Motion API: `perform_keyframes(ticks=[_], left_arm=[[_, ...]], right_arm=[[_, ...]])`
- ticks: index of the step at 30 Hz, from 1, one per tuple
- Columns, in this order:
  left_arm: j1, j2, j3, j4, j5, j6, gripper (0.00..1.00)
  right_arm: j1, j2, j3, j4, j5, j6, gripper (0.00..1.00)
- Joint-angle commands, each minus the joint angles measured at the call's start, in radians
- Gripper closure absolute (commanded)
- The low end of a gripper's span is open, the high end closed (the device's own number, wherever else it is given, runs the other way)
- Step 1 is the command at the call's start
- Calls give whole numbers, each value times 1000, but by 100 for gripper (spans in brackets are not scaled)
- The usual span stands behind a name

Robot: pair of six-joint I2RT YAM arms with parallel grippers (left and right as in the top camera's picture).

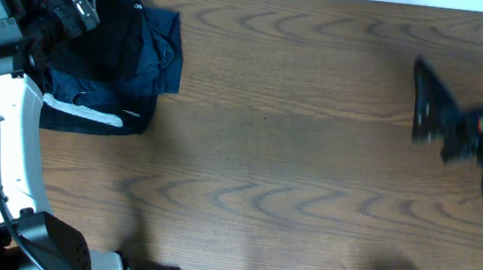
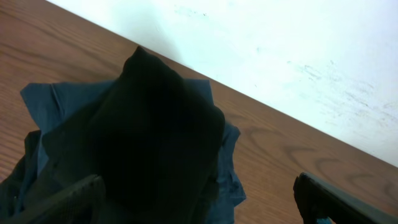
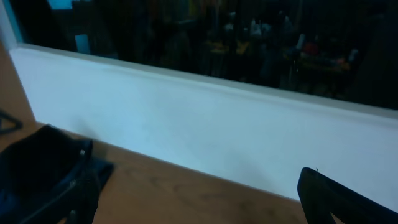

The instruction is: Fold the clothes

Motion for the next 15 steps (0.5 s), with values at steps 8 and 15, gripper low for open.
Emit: perform_keyframes(ticks=[8,15], left_arm=[[2,6,5,3,10,-3,2],[2,6,5,3,10,-3,2]], right_arm=[[0,-353,-523,140,5,-14,1],[-33,-507,-880,439,13,-14,1]])
